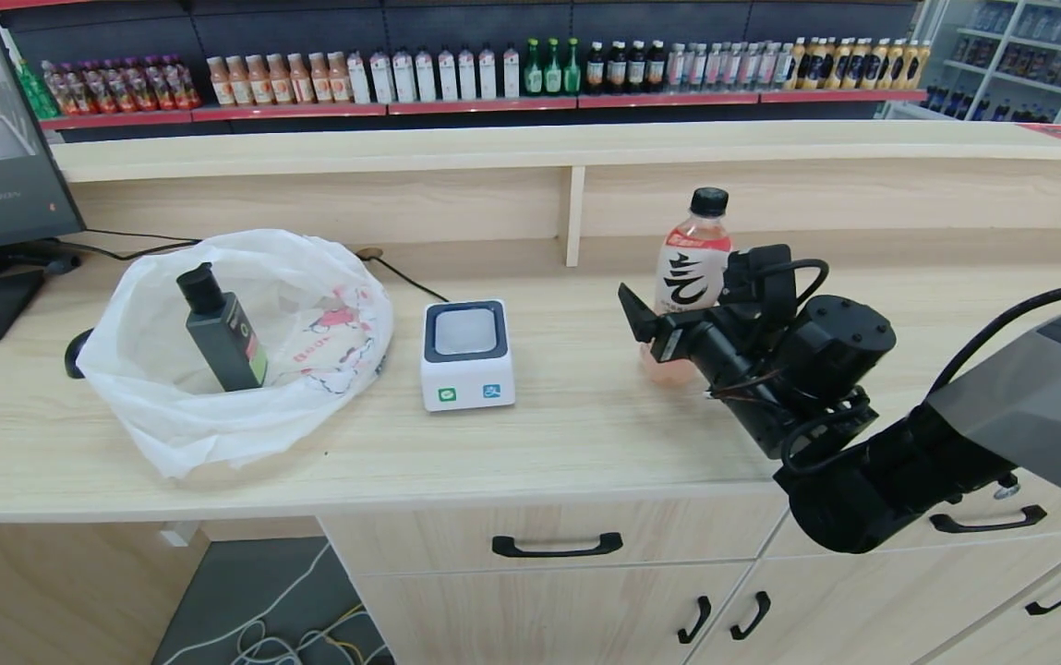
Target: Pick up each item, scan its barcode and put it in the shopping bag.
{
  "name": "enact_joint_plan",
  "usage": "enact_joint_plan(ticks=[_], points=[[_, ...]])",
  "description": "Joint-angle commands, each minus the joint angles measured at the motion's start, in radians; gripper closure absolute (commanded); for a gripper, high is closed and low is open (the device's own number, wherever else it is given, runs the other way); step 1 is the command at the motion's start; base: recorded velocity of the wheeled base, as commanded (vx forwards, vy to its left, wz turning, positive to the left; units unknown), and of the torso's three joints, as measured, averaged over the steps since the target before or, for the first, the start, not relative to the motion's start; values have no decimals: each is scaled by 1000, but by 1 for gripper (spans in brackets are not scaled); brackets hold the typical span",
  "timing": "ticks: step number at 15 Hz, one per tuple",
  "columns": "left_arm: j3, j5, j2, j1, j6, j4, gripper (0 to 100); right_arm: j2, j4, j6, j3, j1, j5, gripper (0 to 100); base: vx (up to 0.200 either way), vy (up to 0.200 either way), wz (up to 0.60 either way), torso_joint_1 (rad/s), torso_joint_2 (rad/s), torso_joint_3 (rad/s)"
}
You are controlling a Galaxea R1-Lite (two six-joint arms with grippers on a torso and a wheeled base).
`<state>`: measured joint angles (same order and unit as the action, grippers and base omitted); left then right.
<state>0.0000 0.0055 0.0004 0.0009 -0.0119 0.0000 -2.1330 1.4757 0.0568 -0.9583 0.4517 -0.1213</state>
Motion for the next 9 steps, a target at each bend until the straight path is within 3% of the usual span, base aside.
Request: enact_joint_plan(ticks=[1,2,3,9], points=[[0,1,0,1,0,0,0,1,1,0,3,-1,-1,0,0,0,0,0,0,0],[0,1,0,1,0,0,0,2,0,0,1,-1,-3,0,0,0,0,0,0,0],[0,1,0,1,0,0,0,1,0,0,0,-1,-3,100,0,0,0,0,0,0],[0,1,0,1,0,0,0,10,5,1,9,4,-6,100,0,0,0,0,0,0]])
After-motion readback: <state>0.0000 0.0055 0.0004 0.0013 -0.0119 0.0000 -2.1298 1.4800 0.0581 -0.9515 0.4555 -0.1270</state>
